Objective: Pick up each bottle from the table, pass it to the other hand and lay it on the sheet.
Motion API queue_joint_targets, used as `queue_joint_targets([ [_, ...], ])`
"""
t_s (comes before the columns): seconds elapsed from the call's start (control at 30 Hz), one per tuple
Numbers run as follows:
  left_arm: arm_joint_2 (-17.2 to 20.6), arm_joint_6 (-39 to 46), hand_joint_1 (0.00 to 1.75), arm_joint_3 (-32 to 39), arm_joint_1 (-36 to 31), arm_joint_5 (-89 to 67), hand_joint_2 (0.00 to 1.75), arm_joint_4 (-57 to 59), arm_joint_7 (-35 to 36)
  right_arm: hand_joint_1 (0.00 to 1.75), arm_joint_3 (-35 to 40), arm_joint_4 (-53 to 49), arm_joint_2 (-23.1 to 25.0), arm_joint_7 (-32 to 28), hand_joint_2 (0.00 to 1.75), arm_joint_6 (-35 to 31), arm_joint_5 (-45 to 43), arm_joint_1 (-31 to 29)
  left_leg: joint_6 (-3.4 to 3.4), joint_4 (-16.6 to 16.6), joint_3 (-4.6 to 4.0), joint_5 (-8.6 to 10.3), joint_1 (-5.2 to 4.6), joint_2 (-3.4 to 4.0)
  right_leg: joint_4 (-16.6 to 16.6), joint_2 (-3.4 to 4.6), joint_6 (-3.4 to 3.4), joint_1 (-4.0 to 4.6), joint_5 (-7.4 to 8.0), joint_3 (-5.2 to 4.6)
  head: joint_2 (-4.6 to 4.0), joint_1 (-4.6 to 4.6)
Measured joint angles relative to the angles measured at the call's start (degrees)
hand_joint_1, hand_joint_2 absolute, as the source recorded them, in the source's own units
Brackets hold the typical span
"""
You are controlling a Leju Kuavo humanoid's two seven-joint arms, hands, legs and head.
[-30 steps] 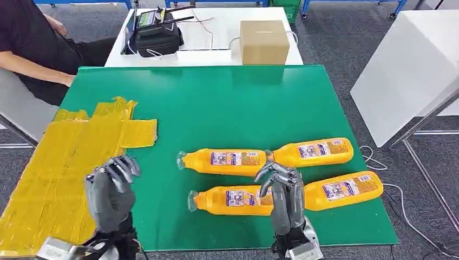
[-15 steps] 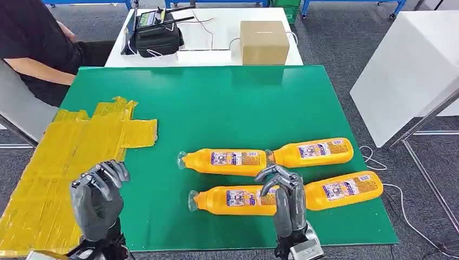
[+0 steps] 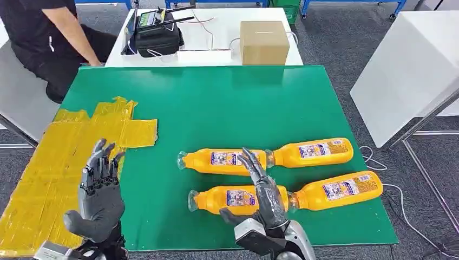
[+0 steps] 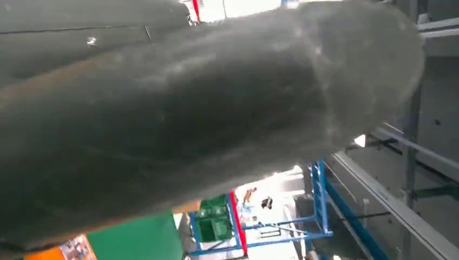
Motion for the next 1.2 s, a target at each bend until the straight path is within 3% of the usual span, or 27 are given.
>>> queue_joint_targets([
  [0.17,-1.3,-1.7,0.0,2.1,0.2,-0.6,0.0,0.3,0.0,0.0,2.7,0.7,-1.9,7.7,1.75,1.3,6.5,-1.2,0.0,0.0,-0.01,0.0,0.0,-0.01,0.0,0.0,0.0,-0.02,0.0,0.0,0.0,0.02],
  [0.37,-2.1,-1.9,0.0,3.6,0.6,-0.8,0.0,0.4,0.0,0.0,4.4,1.1,-3.2,9.2,1.75,1.7,7.4,-2.0,0.0,0.0,-0.01,0.0,0.0,-0.01,0.0,0.0,0.0,-0.01,0.0,-0.01,0.0,0.02],
  [0.93,-4.2,-4.3,0.0,8.1,1.9,0.2,0.0,0.6,0.0,0.0,7.1,-1.0,-10.4,23.4,1.75,7.3,16.6,-1.2,0.01,0.0,-0.01,-0.01,-0.01,-0.01,0.0,-0.01,0.0,-0.01,0.0,0.0,0.0,0.02],
  [1.2,-5.5,-6.0,0.0,9.3,2.0,0.1,0.0,1.2,0.0,0.0,7.1,-1.0,-11.5,28.4,1.75,9.8,19.0,-0.5,0.0,0.0,0.0,-0.01,-0.01,-0.01,0.0,0.0,0.0,0.0,0.0,0.0,0.0,0.02],
])
